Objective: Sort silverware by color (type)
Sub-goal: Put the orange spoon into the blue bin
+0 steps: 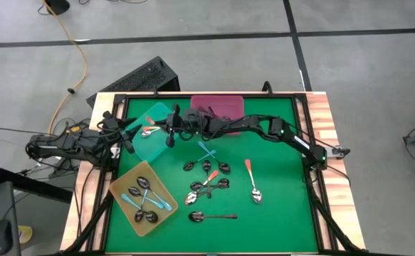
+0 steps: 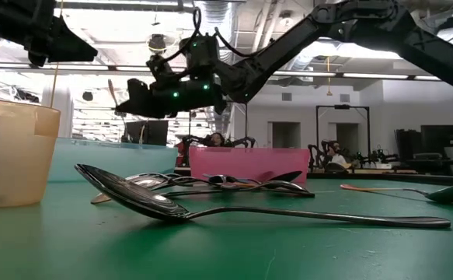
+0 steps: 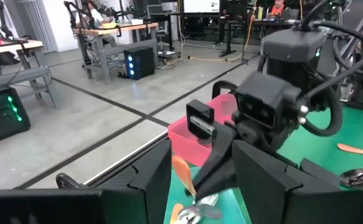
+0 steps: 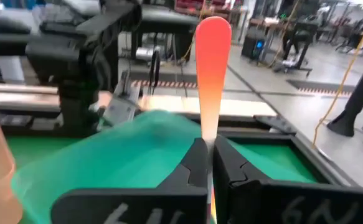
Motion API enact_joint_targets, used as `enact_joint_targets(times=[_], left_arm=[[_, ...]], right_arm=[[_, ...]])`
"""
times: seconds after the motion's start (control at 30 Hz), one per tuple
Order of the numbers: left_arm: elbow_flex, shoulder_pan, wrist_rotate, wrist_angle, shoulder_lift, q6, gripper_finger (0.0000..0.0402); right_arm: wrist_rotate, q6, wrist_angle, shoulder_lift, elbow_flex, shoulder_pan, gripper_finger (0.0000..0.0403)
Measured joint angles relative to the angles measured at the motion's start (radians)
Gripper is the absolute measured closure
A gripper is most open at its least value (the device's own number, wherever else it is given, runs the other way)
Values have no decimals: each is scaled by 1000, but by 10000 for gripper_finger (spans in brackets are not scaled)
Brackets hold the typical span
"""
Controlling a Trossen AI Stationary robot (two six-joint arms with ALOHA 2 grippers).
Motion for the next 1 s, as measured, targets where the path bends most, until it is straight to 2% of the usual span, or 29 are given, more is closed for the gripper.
enact_joint_targets(times=[0.23,0.47,0.73,1.0], left_arm=[[0,0,0,0,0,0,243],[0,0,0,0,0,0,243],[0,0,1,-1,0,0,243],[0,0,2,-1,0,0,243]], right_arm=[[-5,-9,-94,0,0,-10,394],[-5,-37,-96,0,0,-26,394],[-1,-18,-37,73,4,-35,394],[6,-11,-65,81,0,-37,394]])
